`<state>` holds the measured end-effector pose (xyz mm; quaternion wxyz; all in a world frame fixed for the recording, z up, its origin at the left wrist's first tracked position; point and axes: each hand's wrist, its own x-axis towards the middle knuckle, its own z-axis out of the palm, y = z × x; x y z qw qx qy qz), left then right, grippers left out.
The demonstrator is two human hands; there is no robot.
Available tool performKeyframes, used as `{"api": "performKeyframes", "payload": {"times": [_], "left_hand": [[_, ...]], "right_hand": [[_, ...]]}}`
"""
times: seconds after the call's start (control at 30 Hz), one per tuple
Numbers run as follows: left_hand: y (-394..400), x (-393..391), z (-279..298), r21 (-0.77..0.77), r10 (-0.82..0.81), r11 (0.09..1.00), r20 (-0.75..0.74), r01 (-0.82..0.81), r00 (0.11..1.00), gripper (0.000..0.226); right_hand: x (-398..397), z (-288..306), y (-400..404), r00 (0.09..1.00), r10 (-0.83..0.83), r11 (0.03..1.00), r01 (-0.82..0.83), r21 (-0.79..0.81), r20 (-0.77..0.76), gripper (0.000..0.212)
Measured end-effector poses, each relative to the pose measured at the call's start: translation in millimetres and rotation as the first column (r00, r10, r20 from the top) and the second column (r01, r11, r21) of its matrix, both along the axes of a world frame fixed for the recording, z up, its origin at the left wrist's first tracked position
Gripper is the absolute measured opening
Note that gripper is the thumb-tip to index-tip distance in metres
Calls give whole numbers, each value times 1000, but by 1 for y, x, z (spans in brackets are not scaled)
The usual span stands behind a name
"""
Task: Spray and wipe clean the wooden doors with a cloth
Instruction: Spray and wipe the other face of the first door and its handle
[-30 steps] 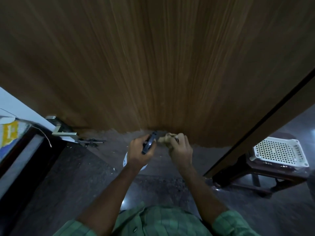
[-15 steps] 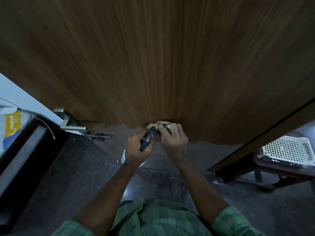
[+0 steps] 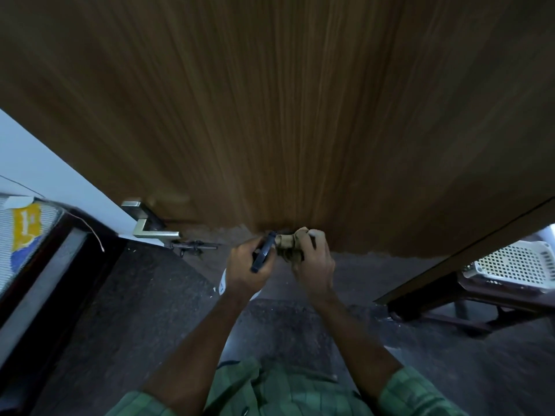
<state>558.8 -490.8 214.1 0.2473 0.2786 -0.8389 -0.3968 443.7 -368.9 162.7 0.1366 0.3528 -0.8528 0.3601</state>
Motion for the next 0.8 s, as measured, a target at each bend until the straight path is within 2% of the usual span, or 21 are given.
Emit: {"api": "performKeyframes", "payload": {"times": [0.1, 0.23, 0.3, 0.37, 0.43, 0.5, 0.57, 0.7, 0.77, 0.8], "left_hand": [[-2, 4, -2, 39, 29, 999, -14, -28, 999, 33], [-4, 17, -1, 77, 78, 994, 0, -78, 997, 30], [-4, 25, -1, 84, 79, 993, -7, -78, 997, 31], [-8, 33, -1, 76, 69, 995, -15, -68, 997, 31], [-13, 41, -1, 68, 55, 996, -20, -54, 998, 31], [-19, 51, -1, 64, 19, 998, -6, -18, 1000, 30], [-28, 59, -2, 65, -12, 998, -7, 13, 1000, 32], [-46, 64, -3, 48, -47, 998, 7, 47, 999, 36], [-54, 66, -6, 52, -57, 997, 8, 57, 998, 37], [-59, 65, -7, 63, -68, 996, 4, 68, 998, 36]], "right_hand": [[6, 10, -9, 998, -62, 988, 65, -142, 26, 55], [19, 23, -22, 994, -42, 966, 14, -257, -105, 32], [17, 19, -25, 980, -45, 983, 8, -183, -196, 32], [10, 4, -30, 975, 7, 1000, -11, -17, -220, 43], [10, -17, -33, 987, 80, 985, -56, 164, -141, 48], [20, -34, -35, 998, 48, 969, -39, 245, -33, 43], [30, -33, -41, 999, -32, 983, 28, 181, 19, 35], [43, 0, -61, 982, -150, 979, 133, -154, -110, 27], [49, 4, -70, 969, -215, 961, 188, -202, -123, 24], [50, -2, -75, 973, -210, 967, 193, -164, -93, 26]]}}
